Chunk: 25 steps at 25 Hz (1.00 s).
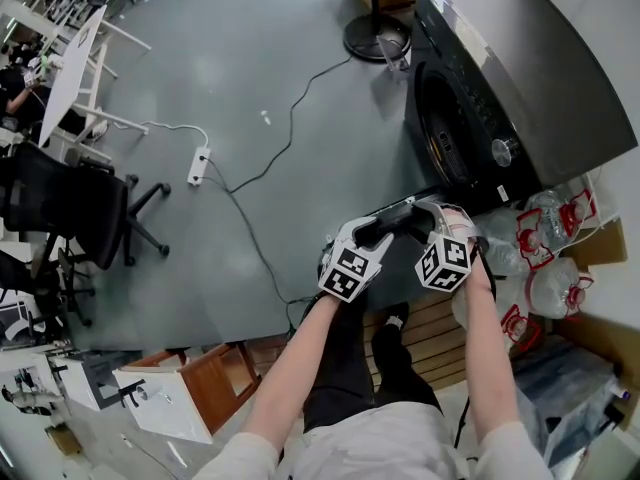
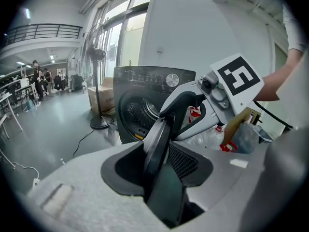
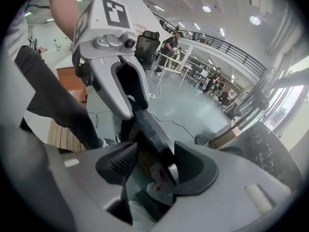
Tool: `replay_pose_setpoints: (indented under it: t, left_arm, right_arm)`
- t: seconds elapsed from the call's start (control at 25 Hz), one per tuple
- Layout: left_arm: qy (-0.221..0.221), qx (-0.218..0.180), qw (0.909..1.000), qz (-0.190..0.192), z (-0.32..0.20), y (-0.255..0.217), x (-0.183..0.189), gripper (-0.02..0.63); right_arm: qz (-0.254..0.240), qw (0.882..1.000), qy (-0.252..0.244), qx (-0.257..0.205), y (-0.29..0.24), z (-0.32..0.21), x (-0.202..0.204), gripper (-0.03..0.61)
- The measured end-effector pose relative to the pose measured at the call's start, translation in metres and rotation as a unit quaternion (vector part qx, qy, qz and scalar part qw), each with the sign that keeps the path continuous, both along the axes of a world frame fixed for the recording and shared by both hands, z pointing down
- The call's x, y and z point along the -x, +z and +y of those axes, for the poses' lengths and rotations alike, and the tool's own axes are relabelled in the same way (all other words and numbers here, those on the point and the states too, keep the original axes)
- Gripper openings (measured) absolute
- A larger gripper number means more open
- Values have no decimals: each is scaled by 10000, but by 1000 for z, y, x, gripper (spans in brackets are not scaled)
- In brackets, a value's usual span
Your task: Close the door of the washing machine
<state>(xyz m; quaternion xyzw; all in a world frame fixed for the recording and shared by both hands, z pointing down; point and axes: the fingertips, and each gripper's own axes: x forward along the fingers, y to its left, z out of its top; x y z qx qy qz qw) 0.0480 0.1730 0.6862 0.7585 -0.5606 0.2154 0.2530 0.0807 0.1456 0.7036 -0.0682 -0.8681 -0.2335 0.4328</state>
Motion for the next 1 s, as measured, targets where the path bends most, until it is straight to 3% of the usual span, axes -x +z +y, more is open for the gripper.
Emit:
replay_pose_setpoints:
  t: [0.4,0.68,1.0]
  left_arm:
    - [496,79,9987,53,-16,-1,21,161]
    - [694,51,9975,79,-26,4,33,166]
    - [1212,147,9923,183,-47,7,49,166]
  right_arm:
    - [117,9996,240,52,-1,-12,18,218]
    - [-107,9979,638,101,-1,-22,29,221]
    - [42,9866,1386,855,-4,-41,44,218]
